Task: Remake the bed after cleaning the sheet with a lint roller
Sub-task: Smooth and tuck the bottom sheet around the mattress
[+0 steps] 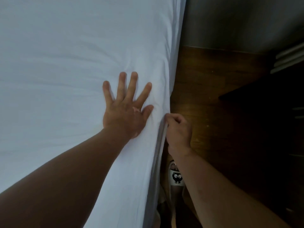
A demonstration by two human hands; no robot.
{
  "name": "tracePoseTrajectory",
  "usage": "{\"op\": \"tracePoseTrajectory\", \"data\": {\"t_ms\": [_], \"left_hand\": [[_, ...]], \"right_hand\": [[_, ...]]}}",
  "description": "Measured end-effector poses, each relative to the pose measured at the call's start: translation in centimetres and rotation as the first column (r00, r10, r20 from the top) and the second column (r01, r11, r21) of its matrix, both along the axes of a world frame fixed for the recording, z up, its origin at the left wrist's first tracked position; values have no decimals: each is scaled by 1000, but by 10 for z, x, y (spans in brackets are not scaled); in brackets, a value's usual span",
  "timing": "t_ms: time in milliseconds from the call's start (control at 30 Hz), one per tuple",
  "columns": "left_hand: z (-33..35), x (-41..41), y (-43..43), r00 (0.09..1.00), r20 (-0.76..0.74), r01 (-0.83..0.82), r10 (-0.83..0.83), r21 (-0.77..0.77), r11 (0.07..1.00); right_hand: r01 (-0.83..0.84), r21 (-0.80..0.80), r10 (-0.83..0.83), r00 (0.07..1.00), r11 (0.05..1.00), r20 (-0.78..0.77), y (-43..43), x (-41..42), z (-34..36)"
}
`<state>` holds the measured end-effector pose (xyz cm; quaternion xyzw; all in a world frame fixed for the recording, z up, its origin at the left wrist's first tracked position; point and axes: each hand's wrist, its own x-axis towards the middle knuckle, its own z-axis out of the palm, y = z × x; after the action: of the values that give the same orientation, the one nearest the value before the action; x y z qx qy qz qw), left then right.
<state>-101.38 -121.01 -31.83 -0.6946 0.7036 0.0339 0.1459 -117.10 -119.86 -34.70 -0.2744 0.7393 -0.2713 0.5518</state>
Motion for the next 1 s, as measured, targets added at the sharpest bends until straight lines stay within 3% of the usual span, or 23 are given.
{"op": "tracePoseTrajectory", "data": {"t_ms": [133,267,400,533,667,767,900,1000], "left_hand": [[9,1,1,1000,-24,-7,6,-14,1000],[19,1,4,999,-36,-13,13,-13,1000],[29,-5,11,994,-109,-21,14,-65,998],[40,1,46,980,-197,-38,16,-112,993],[44,16,118,989,-129,55,-70,-113,992],[34,13,150,994,-82,67,-71,-42,997],[29,10,148,1000,11,9,-9,23,1000],[43,6,162,999,-28,-22,24,51,998]], "right_hand": [[28,-57,-31,997,998,-65,6,-5,0],[31,-68,-27,998,997,50,-1,24,5],[-248,-177,223,964,953,-147,-10,2,-2],[-292,-199,230,930,935,-286,-10,-25,-24],[-285,-196,233,940,938,-249,-1,-13,-16],[-201,-49,195,975,978,-109,26,-11,-7],[-373,87,373,928,924,24,154,-7,9],[-326,114,329,944,938,-12,225,-5,11]]}}
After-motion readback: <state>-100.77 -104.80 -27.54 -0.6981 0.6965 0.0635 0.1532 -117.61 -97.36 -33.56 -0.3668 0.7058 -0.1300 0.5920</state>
